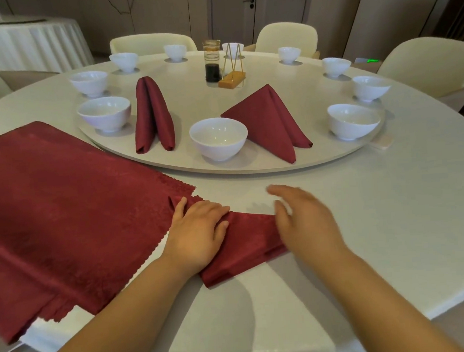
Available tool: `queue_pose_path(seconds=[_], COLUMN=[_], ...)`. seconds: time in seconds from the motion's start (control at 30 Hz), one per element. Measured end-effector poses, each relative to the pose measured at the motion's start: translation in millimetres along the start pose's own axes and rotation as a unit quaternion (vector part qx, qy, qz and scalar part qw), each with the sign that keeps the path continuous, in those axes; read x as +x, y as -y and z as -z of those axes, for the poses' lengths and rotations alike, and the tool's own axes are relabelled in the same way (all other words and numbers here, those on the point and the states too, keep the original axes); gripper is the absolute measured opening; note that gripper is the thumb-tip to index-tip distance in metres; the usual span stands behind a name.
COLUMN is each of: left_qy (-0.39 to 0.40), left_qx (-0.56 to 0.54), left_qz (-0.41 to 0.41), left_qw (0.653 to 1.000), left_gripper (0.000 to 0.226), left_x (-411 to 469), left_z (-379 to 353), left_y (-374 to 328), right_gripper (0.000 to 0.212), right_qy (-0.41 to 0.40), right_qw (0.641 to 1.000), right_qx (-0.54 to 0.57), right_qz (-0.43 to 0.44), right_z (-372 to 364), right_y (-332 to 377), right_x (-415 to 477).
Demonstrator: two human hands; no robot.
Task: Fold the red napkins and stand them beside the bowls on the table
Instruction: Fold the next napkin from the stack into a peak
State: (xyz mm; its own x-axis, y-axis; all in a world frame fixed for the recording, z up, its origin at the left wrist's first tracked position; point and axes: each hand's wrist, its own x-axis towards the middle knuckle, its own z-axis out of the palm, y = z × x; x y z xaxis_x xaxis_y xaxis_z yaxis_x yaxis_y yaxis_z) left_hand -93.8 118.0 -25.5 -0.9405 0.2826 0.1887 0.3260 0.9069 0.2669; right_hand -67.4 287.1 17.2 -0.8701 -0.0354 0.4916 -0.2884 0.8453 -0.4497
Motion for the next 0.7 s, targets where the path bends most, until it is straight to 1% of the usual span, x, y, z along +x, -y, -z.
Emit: queue_pose_path(seconds=[0.03,0.07,0.13,0.2,0.23,0.3,0.33,0.4,0.5,0.57,0.6,0.63,0.7], left_qy=[-0.002,-0.003,0.004,0.017,0.023,0.034,0.041,0.054,0.048,0.032,0.033,0.042,0.084], left_qx=[-0.004,-0.005,0.004,0.015,0.018,0.022,0.023,0.015,-0.008,-0.009,-0.011,-0.013,-0.001], left_qz=[0.002,0.005,0.013,0.018,0.018,0.014,0.013,0.017,0.012,-0.025,-0.046,-0.061,-0.063], left_qw=[1.0,1.0,1.0,1.0,0.999,0.999,0.999,0.998,0.999,0.999,0.998,0.997,0.994], left_gripper=[0.093,0.093,0.095,0.098,0.099,0.099,0.1,0.1,0.099,0.09,0.08,0.069,0.053], left_x=[0,0,-1,-1,-1,-1,0,1,-1,-5,-7,-9,-11], left_z=[-1,-1,0,1,1,2,2,2,8,12,10,7,-1], left_y=[0,0,0,1,3,4,4,5,0,-14,-23,-31,-41], right_gripper=[0.037,0.04,0.042,0.047,0.055,0.078,0.076,0.056,0.053,0.053,0.054,0.058,0.072], right_qy=[0.039,0.096,0.215,0.272,0.281,0.289,0.291,0.302,0.31,0.307,0.307,0.307,0.308], right_qw=[0.999,0.995,0.974,0.955,0.95,0.943,0.941,0.935,0.93,0.931,0.931,0.93,0.93], right_qx=[-0.006,-0.018,-0.078,-0.121,-0.134,-0.16,-0.166,-0.169,-0.172,-0.172,-0.174,-0.177,-0.177], right_qz=[0.021,0.029,0.013,-0.006,-0.015,-0.028,-0.043,-0.081,-0.096,-0.096,-0.098,-0.097,-0.098], right_z=[-10,-20,-39,-50,-50,-45,-41,-29,-18,-19,-21,-21,-22], right_y=[13,23,29,24,21,11,5,-6,-14,-14,-14,-13,-13], right_x=[1,1,-1,-8,-12,-20,-22,-25,-27,-27,-26,-26,-27])
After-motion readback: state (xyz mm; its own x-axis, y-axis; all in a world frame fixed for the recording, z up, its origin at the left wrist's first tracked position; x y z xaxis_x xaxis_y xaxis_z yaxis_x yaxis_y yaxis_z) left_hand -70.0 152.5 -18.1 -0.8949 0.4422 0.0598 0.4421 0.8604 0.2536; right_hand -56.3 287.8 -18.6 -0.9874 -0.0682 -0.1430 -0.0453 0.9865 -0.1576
